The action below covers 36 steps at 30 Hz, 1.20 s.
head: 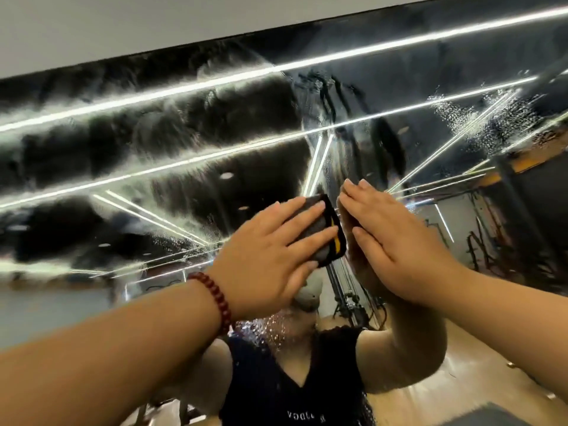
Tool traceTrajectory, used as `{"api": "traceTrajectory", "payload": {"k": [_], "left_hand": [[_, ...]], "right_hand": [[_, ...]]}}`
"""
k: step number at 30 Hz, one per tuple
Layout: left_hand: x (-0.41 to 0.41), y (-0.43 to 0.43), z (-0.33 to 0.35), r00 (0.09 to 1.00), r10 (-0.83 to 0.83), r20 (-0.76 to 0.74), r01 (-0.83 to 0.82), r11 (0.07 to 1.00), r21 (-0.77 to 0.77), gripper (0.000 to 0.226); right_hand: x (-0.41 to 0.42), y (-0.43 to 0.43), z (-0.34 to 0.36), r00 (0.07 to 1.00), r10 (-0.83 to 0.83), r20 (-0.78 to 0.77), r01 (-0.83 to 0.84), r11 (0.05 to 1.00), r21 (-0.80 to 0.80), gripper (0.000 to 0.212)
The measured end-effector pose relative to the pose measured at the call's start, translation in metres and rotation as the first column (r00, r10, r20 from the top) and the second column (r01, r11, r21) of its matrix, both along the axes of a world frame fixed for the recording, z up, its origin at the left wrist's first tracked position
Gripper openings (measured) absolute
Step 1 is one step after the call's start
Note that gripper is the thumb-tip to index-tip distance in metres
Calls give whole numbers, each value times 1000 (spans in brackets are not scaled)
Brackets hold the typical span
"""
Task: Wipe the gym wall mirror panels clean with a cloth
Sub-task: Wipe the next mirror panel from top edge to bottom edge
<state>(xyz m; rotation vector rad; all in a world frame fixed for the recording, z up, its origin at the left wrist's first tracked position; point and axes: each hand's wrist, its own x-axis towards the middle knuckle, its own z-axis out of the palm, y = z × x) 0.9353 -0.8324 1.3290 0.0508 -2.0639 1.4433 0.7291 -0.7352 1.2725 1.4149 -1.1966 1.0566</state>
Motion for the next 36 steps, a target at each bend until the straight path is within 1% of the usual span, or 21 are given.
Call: {"api": "traceTrajectory", "payload": {"k": [4, 5, 7, 10, 12, 14, 16, 18, 20, 21, 22, 25, 26, 27, 29, 32, 34, 36], "left_hand": [[0, 9, 67, 975, 98, -197, -77, 991, 114, 66], [0, 11, 77, 965, 118, -234, -86, 986, 142, 67], [-2, 13, 80, 952, 147, -269, -110, 983, 147, 68], [-6, 12, 55, 975, 93, -203, -78, 994, 81, 70], [-6, 6, 28, 991, 24, -129, -19, 999, 38, 61], [-5, 0, -2, 995, -31, -99, 33, 999, 21, 56], [-3, 1, -33, 997, -20, -76, 22, 999, 26, 56], [-1, 1, -53, 1000, 6, -19, -6, 1000, 25, 56], [4, -1, -46, 999, 32, 15, -32, 999, 8, 56], [6, 0, -33, 999, 45, -9, -45, 999, 7, 56], [10, 2, -17, 996, 62, -69, -60, 998, 26, 58], [18, 10, 17, 943, 218, -253, -167, 964, 206, 72], [15, 10, 15, 930, 228, -289, -170, 962, 215, 72], [10, 10, 7, 927, 218, -306, -165, 968, 192, 70], [-2, 9, -21, 947, 155, -283, -121, 984, 133, 61], [-15, 9, -65, 979, 42, -199, -24, 996, 91, 55], [-18, 10, -85, 988, 16, -152, -4, 997, 80, 55], [-17, 9, -90, 995, 10, -102, -4, 998, 62, 55]], "right_hand": [[1, 3, -8, 1000, 16, 18, -16, 1000, 5, 61], [2, 2, -10, 1000, 19, 25, -18, 1000, -6, 61], [5, -1, -16, 999, 13, 40, -12, 1000, -28, 59], [7, -6, -26, 999, -29, 32, 31, 997, -66, 57], [8, -8, -33, 998, -52, 36, 55, 995, -77, 57], [8, -7, -42, 997, -56, 44, 59, 996, -63, 56], [9, -7, -54, 997, -59, 47, 61, 997, -39, 56], [11, -4, -65, 996, -81, 43, 82, 997, -12, 57], [16, -2, -70, 992, -109, 58, 109, 994, 14, 58], [19, -1, -71, 990, -123, 73, 122, 992, 19, 59], [21, 0, -70, 987, -135, 87, 134, 991, 24, 60], [27, 3, -70, 976, -195, 101, 193, 981, 37, 65], [27, 3, -71, 965, -247, 87, 245, 969, 29, 66], [27, 3, -72, 951, -300, 70, 299, 954, 18, 66], [25, 2, -74, 936, -346, 63, 346, 938, 8, 66], [18, -1, -78, 943, -331, 40, 332, 943, -28, 65], [12, -3, -82, 948, -316, 19, 317, 948, -36, 66], [7, -2, -87, 953, -304, 4, 304, 952, -19, 66]]}}
